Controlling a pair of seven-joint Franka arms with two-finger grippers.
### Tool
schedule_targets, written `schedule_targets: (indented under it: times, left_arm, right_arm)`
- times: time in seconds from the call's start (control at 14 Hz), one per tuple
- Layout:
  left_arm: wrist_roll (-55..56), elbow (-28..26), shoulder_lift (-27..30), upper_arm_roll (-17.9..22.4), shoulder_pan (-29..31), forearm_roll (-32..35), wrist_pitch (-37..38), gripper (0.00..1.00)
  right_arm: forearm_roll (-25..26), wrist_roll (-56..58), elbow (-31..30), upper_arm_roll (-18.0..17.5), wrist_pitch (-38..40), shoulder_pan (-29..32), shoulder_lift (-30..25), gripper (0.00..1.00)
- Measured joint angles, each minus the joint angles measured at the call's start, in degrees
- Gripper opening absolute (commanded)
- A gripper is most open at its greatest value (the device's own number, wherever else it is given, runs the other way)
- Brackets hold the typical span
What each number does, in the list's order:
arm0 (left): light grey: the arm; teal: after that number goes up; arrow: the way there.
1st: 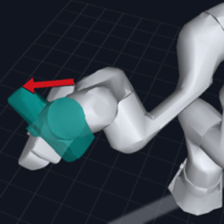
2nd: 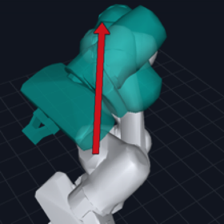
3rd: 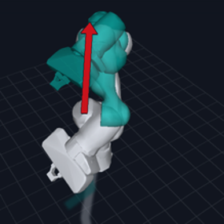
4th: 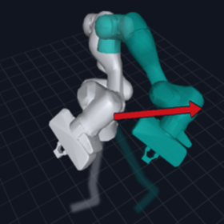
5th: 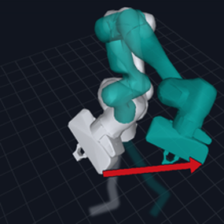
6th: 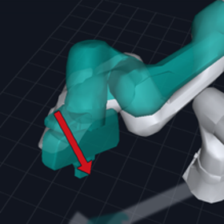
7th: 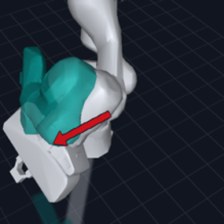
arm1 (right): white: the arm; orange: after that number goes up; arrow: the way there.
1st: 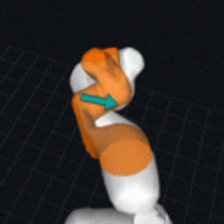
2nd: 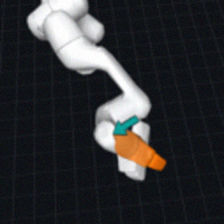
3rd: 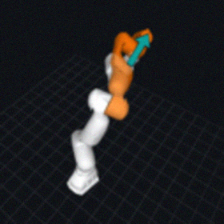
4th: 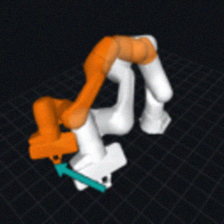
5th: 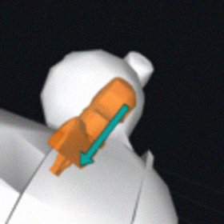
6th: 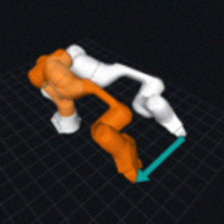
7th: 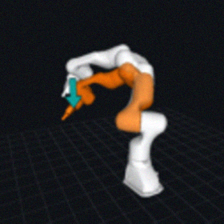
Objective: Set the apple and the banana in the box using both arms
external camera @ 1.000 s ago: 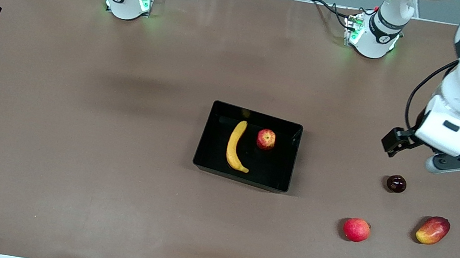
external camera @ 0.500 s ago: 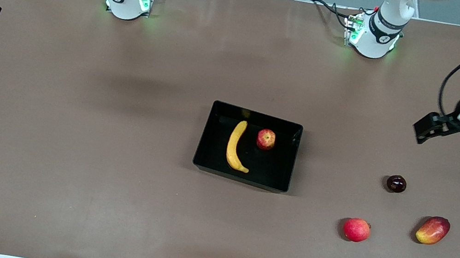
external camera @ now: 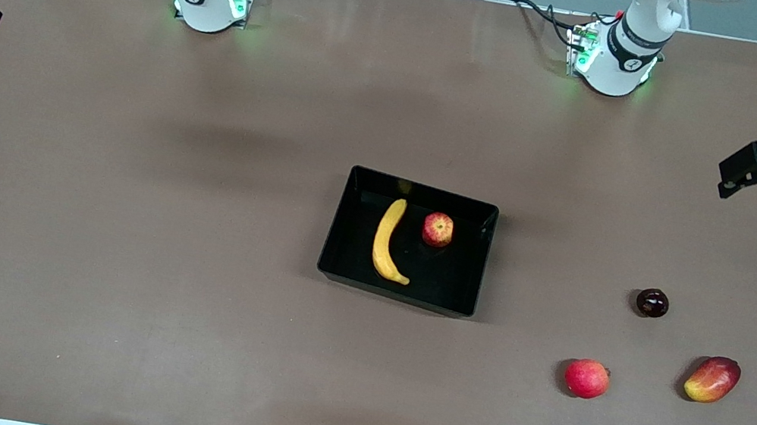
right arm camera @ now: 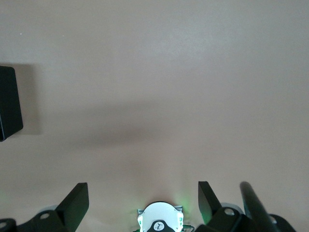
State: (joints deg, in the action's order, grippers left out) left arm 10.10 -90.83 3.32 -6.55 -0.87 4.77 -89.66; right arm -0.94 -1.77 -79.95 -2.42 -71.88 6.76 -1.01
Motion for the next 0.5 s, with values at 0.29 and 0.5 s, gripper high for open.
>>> schedule_targets:
  times: [0.29, 0.5]
  left_arm:
    - [-0.35, -2.04, 1.61, 0.01, -0.19, -0.54, -0.13, 1.0]
    - [-1.28, -2.27, 1.9, 0.02, -0.32, -2.66, -0.16, 1.0]
  right_arm:
    - [0.0, 0.0, 0.0, 0.0, 0.0, 0.01, 0.0, 1.0]
    - [0.0, 0.0, -0.01, 0.0, 0.0, 0.06, 0.0, 1.0]
